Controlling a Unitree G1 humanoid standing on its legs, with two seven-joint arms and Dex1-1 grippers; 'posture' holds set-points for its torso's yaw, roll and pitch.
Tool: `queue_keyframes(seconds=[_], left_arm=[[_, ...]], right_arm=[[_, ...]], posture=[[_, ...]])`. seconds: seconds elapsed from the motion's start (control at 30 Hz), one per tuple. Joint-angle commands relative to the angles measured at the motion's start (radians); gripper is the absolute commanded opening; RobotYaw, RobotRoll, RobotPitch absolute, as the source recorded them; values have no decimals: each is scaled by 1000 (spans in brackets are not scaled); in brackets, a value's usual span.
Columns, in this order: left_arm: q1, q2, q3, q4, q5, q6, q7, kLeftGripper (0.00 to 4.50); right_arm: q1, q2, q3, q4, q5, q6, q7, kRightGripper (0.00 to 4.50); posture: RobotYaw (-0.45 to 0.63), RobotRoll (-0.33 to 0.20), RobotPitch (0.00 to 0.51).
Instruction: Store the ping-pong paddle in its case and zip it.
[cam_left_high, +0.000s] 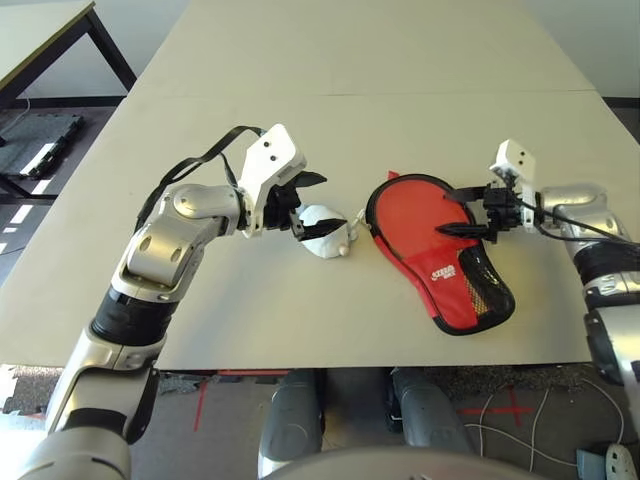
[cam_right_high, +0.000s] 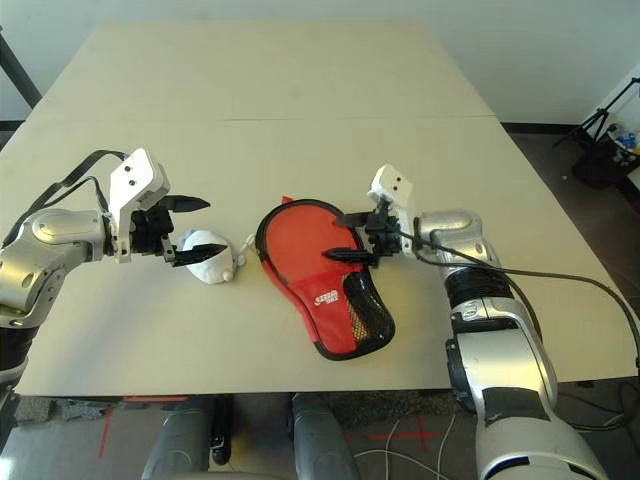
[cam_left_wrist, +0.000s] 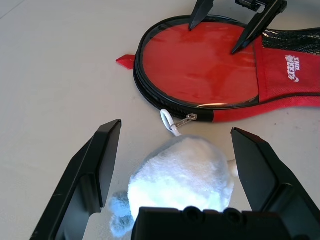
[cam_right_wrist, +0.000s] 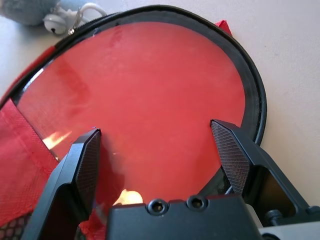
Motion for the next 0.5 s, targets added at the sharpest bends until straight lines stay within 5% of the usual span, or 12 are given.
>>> queue_keyframes(seconds=[0.03, 0.5], left_arm=[[17, 18, -3, 11, -6, 11, -21, 4500], [-11, 49, -120, 195, 114, -36, -77, 4500]], right_arm=[[14, 17, 27, 59, -53, -21, -17, 4482], [45, 19, 16, 43, -61, -43, -21, 4482]], posture=[[70, 0, 162], [48, 0, 165]])
